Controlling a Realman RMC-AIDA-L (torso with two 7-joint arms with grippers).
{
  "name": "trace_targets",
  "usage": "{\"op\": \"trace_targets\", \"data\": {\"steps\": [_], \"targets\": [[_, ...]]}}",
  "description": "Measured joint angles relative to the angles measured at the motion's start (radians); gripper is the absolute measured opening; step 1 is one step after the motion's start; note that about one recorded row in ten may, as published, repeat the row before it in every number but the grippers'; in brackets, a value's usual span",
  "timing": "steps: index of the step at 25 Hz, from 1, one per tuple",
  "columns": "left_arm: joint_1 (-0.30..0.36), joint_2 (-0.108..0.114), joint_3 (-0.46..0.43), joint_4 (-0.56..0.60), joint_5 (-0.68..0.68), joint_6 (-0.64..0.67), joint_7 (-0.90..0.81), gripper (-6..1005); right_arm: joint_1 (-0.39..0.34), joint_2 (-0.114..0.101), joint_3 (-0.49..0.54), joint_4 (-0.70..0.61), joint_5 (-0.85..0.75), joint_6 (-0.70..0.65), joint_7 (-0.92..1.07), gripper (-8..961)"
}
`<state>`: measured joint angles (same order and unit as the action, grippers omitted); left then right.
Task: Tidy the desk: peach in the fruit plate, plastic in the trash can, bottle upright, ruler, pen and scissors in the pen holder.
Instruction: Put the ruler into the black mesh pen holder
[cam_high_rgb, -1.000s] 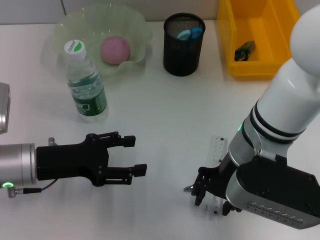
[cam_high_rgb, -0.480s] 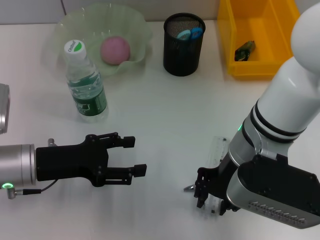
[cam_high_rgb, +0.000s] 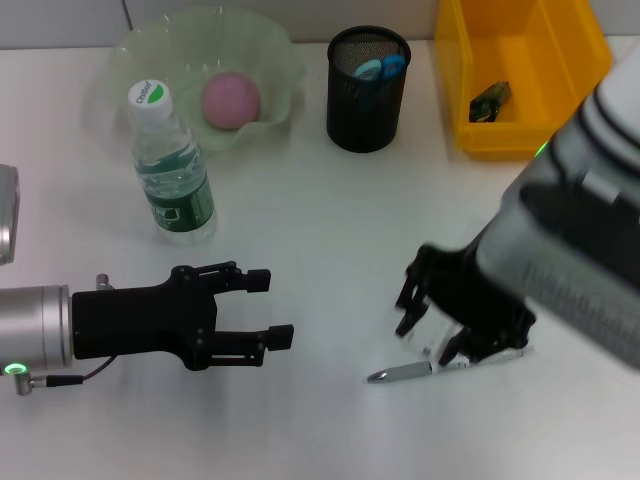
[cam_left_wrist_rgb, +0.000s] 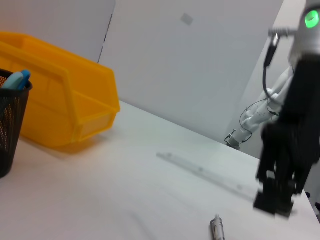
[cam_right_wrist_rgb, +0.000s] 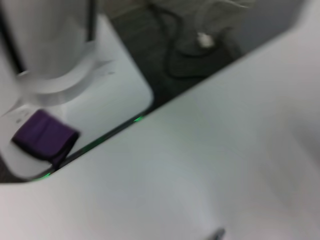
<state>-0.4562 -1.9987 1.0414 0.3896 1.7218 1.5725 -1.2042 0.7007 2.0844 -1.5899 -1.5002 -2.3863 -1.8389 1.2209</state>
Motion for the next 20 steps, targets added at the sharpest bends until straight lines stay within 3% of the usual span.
{"op": "trace_targets", "data": {"steps": [2, 3, 8, 9, 15, 20], "targets": [[0.000, 0.001, -0.004, 0.002, -0.001, 0.003, 0.000, 843, 0.027, -0.002, 0.152, -0.009, 0.011, -0.078, 0.063, 366], [0.000, 0.001, -0.004, 0.002, -0.001, 0.003, 0.000, 843, 0.027, -0.002, 0.152, -0.009, 0.011, -0.078, 0.063, 366], [0.003, 0.002, -0.023, 0.013, -0.002, 0.020, 0.000, 842, 0.050, -0.006, 0.433, -0.010, 0.086, -0.191, 0.109, 365], [0.003, 0.002, -0.027, 0.013, -0.002, 0.025, 0.001, 842, 0.052, -0.008, 0.537, -0.002, 0.116, -0.212, 0.124, 365], [0.005, 0.003, -0.035, 0.018, -0.002, 0.042, 0.009, 843, 0.046, -0.022, 0.711, 0.024, 0.214, -0.208, 0.239, 365], [0.009, 0.001, -0.048, 0.027, -0.001, 0.046, 0.024, 842, 0.041, -0.029, 0.816, 0.058, 0.291, -0.028, 0.470, 365]]}}
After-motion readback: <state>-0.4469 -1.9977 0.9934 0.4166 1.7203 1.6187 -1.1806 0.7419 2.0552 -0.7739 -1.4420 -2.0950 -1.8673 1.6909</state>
